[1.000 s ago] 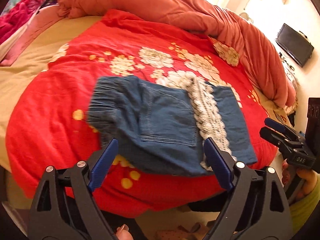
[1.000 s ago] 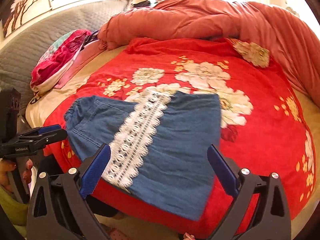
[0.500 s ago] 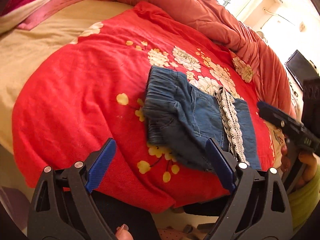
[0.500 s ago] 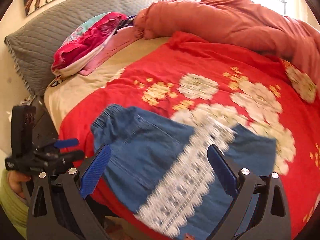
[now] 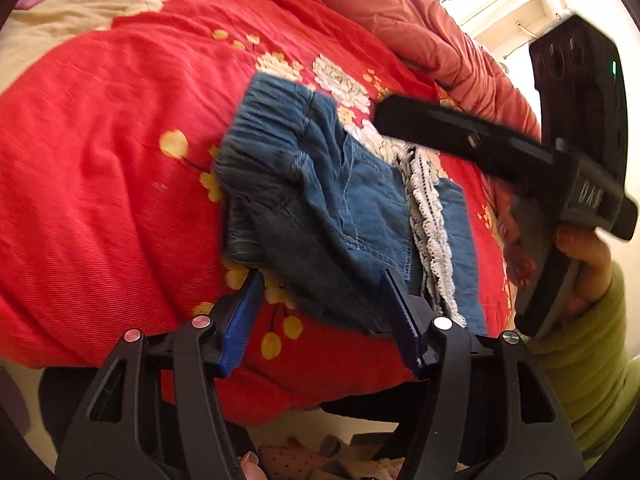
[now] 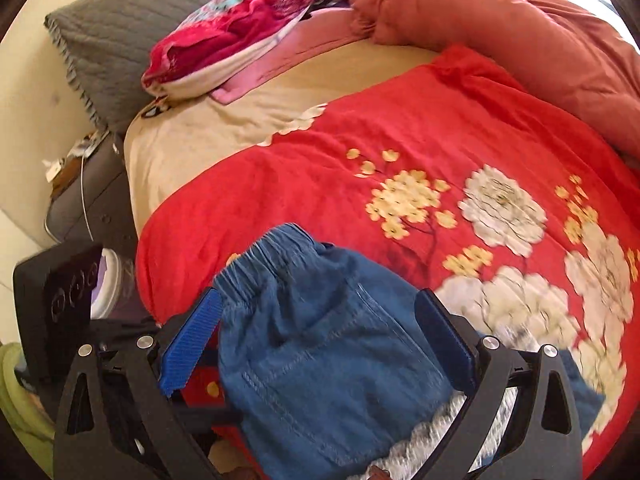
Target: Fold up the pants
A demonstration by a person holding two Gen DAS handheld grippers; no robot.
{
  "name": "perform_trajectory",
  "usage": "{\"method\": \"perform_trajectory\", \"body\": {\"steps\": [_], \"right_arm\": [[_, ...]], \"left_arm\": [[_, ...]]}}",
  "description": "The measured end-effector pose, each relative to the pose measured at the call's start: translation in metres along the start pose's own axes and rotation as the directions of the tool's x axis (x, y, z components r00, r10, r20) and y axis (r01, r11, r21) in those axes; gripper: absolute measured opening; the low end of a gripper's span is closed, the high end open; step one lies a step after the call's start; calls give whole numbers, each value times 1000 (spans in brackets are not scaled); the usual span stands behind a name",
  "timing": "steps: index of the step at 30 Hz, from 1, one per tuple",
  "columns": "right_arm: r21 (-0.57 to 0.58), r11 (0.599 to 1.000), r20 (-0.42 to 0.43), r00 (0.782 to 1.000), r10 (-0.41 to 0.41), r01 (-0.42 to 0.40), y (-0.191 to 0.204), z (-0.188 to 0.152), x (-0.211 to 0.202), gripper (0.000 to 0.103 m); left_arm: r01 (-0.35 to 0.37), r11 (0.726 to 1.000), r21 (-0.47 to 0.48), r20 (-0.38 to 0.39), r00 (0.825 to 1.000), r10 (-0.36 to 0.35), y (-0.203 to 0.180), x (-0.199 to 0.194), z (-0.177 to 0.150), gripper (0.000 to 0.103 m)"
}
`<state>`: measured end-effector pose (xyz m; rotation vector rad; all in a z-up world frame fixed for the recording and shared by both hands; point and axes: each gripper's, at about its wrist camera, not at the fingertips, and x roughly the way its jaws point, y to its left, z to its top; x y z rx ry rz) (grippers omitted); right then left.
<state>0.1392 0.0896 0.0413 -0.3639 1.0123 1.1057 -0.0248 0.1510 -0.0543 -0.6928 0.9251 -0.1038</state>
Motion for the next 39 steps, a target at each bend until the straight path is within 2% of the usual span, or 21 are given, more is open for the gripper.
{"method": "perform_trajectory", "body": {"steps": [9, 14, 15, 16, 17, 21, 23, 26, 28, 31, 34, 37, 39], "right_arm": [[-70, 997, -88, 996, 26, -32, 5, 23, 50, 97], [-71, 994, -167, 984, 68, -81, 2, 27, 84, 96], [-57, 993, -183, 979, 92, -104, 0, 25, 90, 90], [-44, 992, -196, 975, 109, -119, -1, 23, 95, 80], [-25, 987, -213, 966, 147, -156, -1, 19, 99, 63], [-1, 982, -149, 971, 185, -187, -5, 13, 78, 42], [30, 976, -90, 971, 220, -218, -12, 11, 56, 38], [63, 964, -13, 965, 261, -260, -24, 5, 25, 36], [76, 956, 32, 959, 282, -284, -32, -1, 5, 36], [91, 953, 66, 956, 285, -290, -40, -7, -12, 36], [102, 952, 108, 955, 277, -287, -50, -15, -31, 36], [122, 950, 151, 951, 268, -287, -65, -25, -49, 36], [133, 947, 168, 948, 270, -294, -74, -31, -55, 36]], "left_arm": [[-5, 1000, -31, 14, 1000, 5, 5, 9, 1, 52], [4, 999, -48, 8, 1000, -3, 6, 10, 2, 53], [5, 999, -48, 9, 1000, -4, 6, 10, 2, 53], [6, 999, -50, 9, 1000, -5, 6, 10, 3, 53], [5, 999, -49, 8, 1000, -5, 6, 10, 2, 53], [18, 999, -47, 11, 1000, -17, 7, 7, 1, 58], [22, 999, -45, 18, 1000, -21, 5, 5, -1, 65], [9, 999, -34, 32, 999, -8, -4, 5, -2, 72], [-25, 1000, -16, 41, 999, 26, -11, 5, -2, 72], [-37, 999, 17, 50, 998, 36, -25, 6, 4, 72], [9, 1000, 23, 46, 999, -10, -39, 10, 10, 72], [57, 998, 39, 33, 998, -58, -60, 13, 14, 65], [36, 997, 73, 43, 998, -39, -74, 14, 15, 65]]}}
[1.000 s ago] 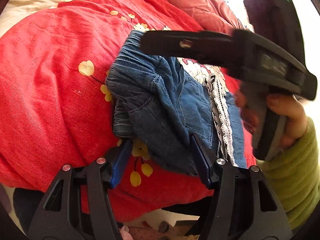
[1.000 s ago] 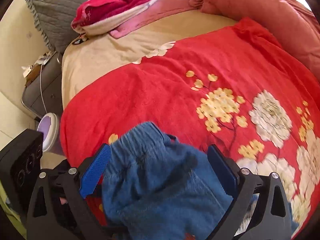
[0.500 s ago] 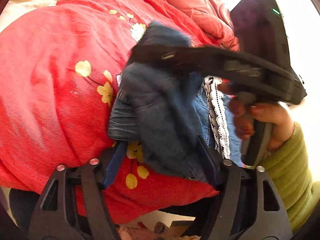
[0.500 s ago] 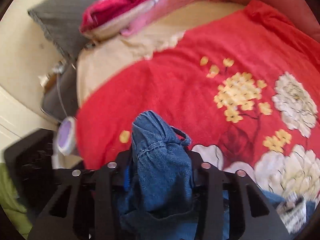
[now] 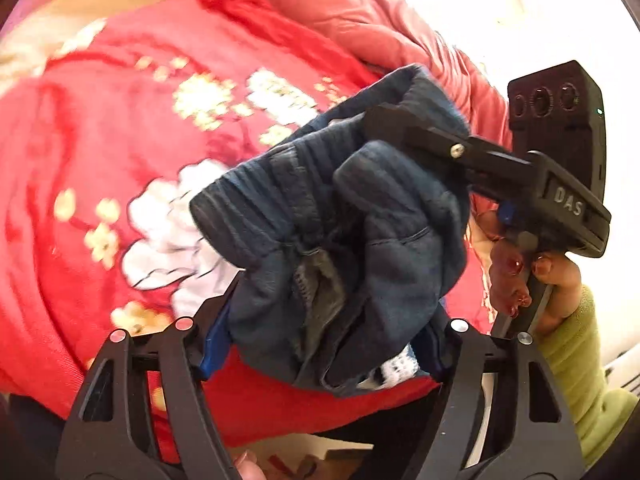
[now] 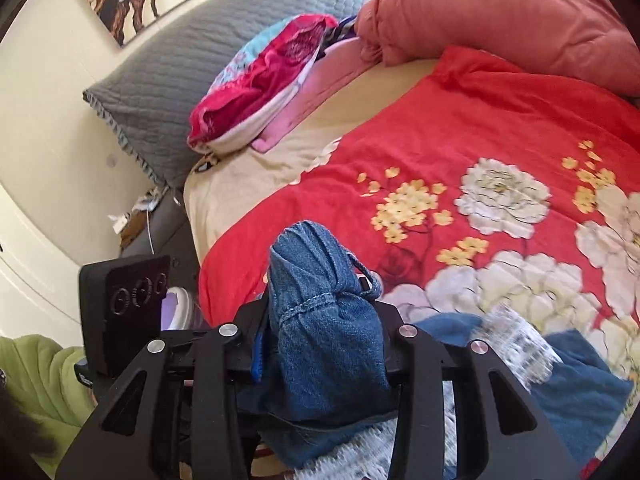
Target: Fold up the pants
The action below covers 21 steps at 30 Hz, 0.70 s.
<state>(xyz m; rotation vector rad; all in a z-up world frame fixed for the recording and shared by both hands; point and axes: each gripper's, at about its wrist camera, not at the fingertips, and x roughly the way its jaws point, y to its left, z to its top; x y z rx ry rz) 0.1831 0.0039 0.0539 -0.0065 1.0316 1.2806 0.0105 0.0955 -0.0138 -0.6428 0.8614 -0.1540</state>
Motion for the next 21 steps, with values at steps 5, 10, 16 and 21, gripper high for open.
{"method": "perform_trajectory", "body": {"steps": [5, 10, 16, 21], "right_arm": [[29, 1000, 44, 999, -11, 10, -15, -12, -26, 44], [83, 996, 146, 989, -32, 20, -31, -30, -62, 66], [183, 966, 173, 961, -214, 182, -59, -72, -102, 69], [221, 942, 130, 949, -286, 253, -65, -100, -107, 69]], "left_arm": [[-21, 998, 65, 17, 1000, 20, -34, 4, -4, 65], [47, 993, 112, 14, 999, -49, -58, 11, -8, 65], [227, 925, 306, -133, 972, -195, -102, 29, -37, 73], [238, 914, 328, -151, 968, -198, -104, 23, -48, 73]]}}
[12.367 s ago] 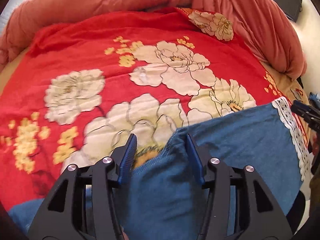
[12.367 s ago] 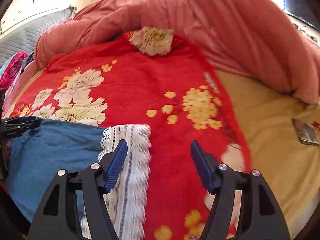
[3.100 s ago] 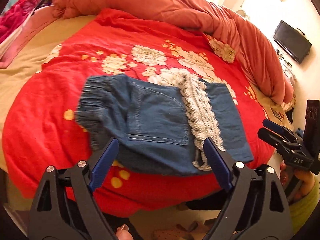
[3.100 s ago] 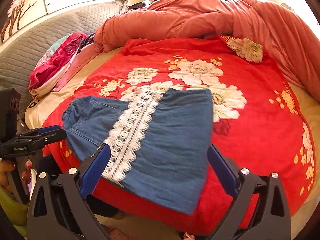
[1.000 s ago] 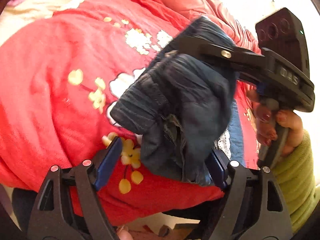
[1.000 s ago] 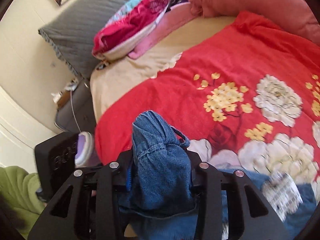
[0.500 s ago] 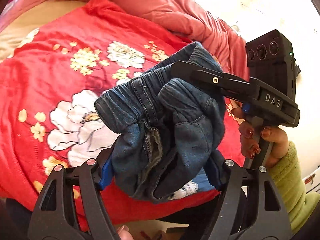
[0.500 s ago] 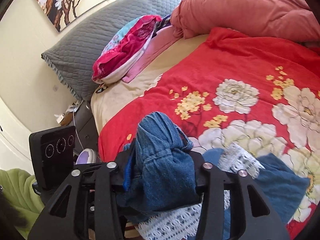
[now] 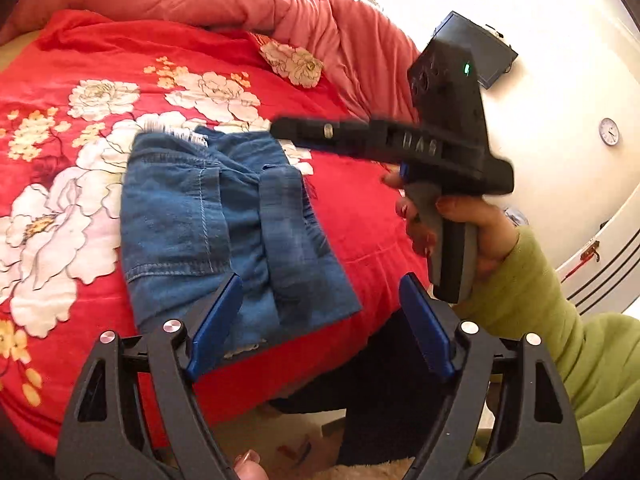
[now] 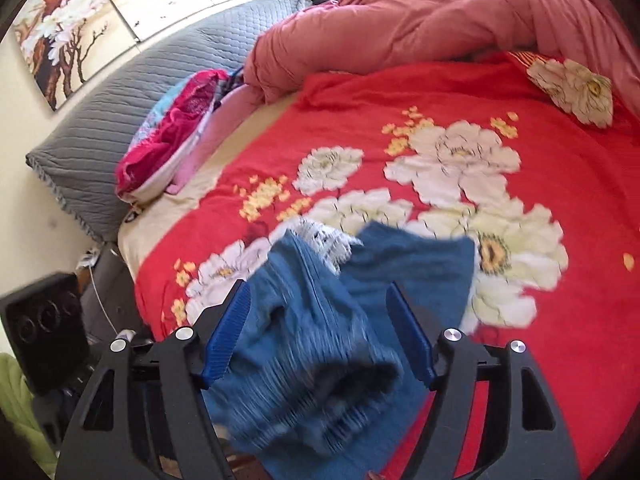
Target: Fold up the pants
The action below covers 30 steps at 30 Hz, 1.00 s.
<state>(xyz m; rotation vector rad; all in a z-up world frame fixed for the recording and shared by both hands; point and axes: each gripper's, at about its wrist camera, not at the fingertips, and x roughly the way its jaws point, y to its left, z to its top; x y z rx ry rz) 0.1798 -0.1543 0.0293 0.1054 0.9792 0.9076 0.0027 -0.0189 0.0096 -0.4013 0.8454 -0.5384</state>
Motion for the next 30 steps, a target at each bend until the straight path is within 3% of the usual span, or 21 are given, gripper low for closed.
{"method": "perform_trajectory", "body": {"steps": [3, 4, 7, 10, 13, 16, 21, 25, 27, 29, 30], "right_arm": [[-12, 1000, -15, 1000, -7, 7, 8, -9, 6, 70], [-20, 1000, -21, 1000, -15, 14, 11, -10, 9, 70], [-47, 996, -56, 995, -80, 77, 15, -21, 17, 70], [-87, 982, -86, 981, -176, 169, 13, -39, 19, 70], [-59, 981, -96, 977, -190, 185, 4, -48, 22, 70], [-110, 967, -112, 963, -244, 232, 7, -56, 30, 78], [-77, 978, -107, 974, -200, 192, 10, -54, 23, 78], [-42, 993, -18, 993, -116, 115, 12, -34, -3, 78], [-56, 990, -13, 992, -127, 126, 12, -18, -4, 78], [-82, 988, -29, 990, -137, 135, 13, -4, 4, 76], [-91, 987, -47, 989, -140, 136, 13, 1, 10, 69]], "left_arm": [[-76, 997, -4, 70, 995, 76, 3, -21, 2, 74], [-138, 990, -7, 81, 987, 138, 7, -25, 6, 74], [-321, 947, -4, 72, 945, 320, 20, -17, 16, 74], [-427, 903, 35, 25, 904, 427, 27, 7, 15, 74], [-459, 886, 61, -28, 887, 461, 32, 28, 5, 74], [-464, 884, 56, -58, 882, 467, 40, 28, -12, 74], [-480, 873, 87, -58, 872, 485, 40, 22, -15, 74], [-460, 882, 104, 14, 887, 461, 24, -6, -10, 74], [-446, 887, 117, 39, 895, 445, 16, -12, -6, 73], [-420, 895, 151, 47, 907, 418, 6, -12, -2, 52], [-400, 901, 165, 39, 916, 399, 1, -8, 0, 49]]}}
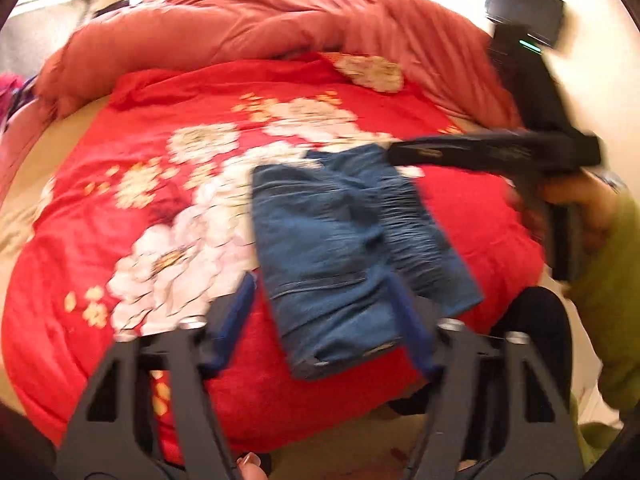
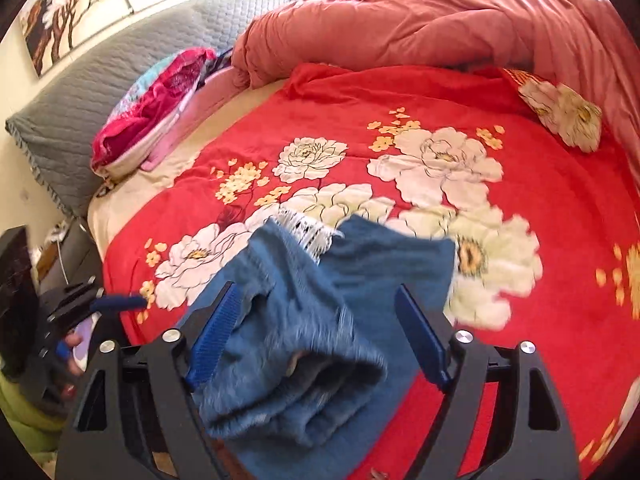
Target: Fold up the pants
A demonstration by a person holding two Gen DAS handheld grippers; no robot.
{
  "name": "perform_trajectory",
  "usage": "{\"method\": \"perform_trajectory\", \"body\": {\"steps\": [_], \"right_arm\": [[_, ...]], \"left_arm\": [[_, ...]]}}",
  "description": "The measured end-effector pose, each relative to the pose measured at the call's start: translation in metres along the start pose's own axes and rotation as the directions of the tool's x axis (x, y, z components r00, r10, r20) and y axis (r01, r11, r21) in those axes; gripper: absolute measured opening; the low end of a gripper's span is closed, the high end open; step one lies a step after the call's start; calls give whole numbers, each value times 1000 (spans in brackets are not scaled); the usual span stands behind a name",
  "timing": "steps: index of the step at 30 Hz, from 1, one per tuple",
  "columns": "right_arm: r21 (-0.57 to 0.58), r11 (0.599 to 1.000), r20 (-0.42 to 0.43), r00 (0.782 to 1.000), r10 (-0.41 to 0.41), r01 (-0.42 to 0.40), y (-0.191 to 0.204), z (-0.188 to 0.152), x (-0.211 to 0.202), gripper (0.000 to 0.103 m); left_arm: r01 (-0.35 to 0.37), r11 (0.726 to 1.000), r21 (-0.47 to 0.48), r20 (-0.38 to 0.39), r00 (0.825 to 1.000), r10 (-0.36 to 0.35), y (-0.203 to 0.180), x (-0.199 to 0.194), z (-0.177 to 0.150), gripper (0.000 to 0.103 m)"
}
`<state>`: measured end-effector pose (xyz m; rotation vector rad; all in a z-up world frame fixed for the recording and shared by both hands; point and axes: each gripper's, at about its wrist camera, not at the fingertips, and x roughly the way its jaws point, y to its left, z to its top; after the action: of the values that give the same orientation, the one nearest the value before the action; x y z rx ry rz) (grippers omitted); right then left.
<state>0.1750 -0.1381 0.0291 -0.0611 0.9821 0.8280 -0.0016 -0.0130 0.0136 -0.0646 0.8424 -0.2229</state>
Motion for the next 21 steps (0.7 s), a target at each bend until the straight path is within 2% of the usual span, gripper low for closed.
{"method": "perform_trajectory", "body": {"steps": [3, 7, 10, 12, 15, 17, 21], "right_arm": [[-48, 999, -78, 997, 7, -11, 7, 15, 25, 58], [-133, 991, -193, 981, -10, -16, 21, 19, 61, 54], [-154, 987, -274, 962, -10, -33, 26, 10, 87, 34], [-153, 987, -263, 965, 10, -52, 31, 7, 88, 21], [-171, 984, -187, 982, 9, -42, 42, 14, 72, 9], [-240, 971, -145, 988, -55, 19, 49, 20, 67, 7], [-244, 966, -188, 973, -131, 83, 38, 20, 86, 7]], "left_arm": [[87, 996, 9, -42, 995, -86, -12, 15, 1, 39], [113, 993, -43, -123, 985, -117, -13, 40, -12, 37], [110, 992, -59, -129, 985, -117, -11, 43, -15, 37], [110, 992, -66, -128, 985, -118, -7, 43, -15, 37], [112, 991, -72, -128, 984, -120, -5, 40, -16, 37], [113, 991, -72, -126, 985, -121, -5, 38, -16, 37], [116, 990, -80, -126, 984, -126, -2, 38, -16, 37]]}}
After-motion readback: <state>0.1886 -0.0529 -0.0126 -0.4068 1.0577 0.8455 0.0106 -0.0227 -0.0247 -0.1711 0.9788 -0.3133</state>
